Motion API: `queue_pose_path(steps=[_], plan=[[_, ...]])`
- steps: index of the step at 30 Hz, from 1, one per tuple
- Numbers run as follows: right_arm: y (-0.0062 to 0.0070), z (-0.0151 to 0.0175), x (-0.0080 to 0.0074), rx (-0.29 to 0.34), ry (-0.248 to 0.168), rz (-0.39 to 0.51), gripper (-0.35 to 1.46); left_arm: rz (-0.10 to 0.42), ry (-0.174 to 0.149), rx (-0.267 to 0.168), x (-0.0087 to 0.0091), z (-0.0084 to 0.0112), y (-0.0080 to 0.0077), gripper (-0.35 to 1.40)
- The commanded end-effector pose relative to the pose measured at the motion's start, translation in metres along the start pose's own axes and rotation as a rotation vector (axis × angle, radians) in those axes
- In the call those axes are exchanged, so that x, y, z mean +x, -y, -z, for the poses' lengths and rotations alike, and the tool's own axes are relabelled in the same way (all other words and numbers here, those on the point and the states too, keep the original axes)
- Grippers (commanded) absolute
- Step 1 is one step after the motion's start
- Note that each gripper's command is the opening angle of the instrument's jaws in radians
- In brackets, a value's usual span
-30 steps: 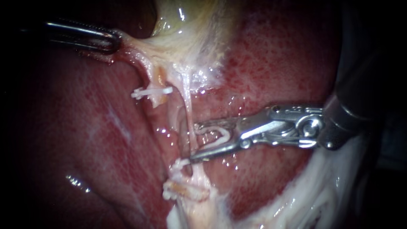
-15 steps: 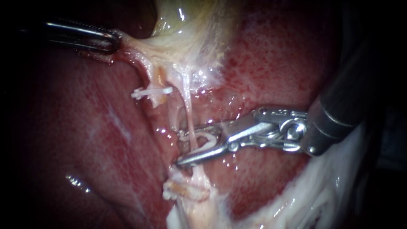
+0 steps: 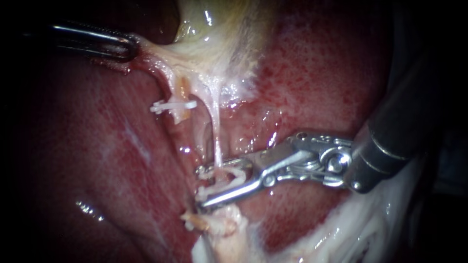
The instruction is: Clipping second clip right tube
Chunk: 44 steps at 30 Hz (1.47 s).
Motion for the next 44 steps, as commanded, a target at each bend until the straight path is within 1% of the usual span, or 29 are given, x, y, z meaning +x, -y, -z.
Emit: queue_pose_path(steps=[1,5,9,13,16,19,21,24,26,29,44], plan=[[-0.0001,0.0001,0.0000,-0.001,0.001,0.000,0.48,0.000,0.000,0.000,0.0000,0.0000,0.0000,-0.35],[-0.0002,0.0005,-0.0002,0.000,0.001,-0.006,0.44,0.000,0.000,0.000,0.0000,0.0000,0.0000,-0.35],[-0.0003,0.0011,-0.0003,0.004,-0.001,-0.012,0.32,0.000,0.000,0.000,0.0000,0.0000,0.0001,-0.35],[-0.0002,0.0015,0.0000,0.007,-0.002,-0.019,0.24,0.000,0.000,0.000,0.0000,0.0000,0.0001,-0.35],[-0.0001,0.0018,0.0003,0.009,-0.003,-0.021,0.14,0.000,0.000,0.000,0.0000,-0.0001,0.0001,-0.35],[0.0001,0.0021,0.0004,0.016,0.000,-0.028,-0.02,0.000,0.000,0.000,0.0000,-0.0001,0.0001,-0.35],[0.0002,0.0022,0.0004,0.029,0.002,-0.040,-0.21,0.000,0.000,0.000,0.0000,-0.0001,0.0001,-0.35],[0.0002,0.0023,0.0004,0.044,0.009,-0.066,-0.35,0.000,0.000,0.000,0.0000,-0.0001,0.0001,-0.35],[0.0003,0.0022,0.0004,0.056,0.016,-0.081,-0.35,0.000,0.000,0.000,0.0000,-0.0001,0.0001,-0.35],[0.0004,0.0023,0.0004,0.056,0.014,-0.106,-0.35,0.000,0.000,0.000,0.0000,-0.0001,0.0001,-0.35],[0.0003,0.0024,0.0003,0.057,0.015,-0.106,-0.35,0.001,0.000,0.000,0.0000,-0.0001,0.0003,-0.35]])
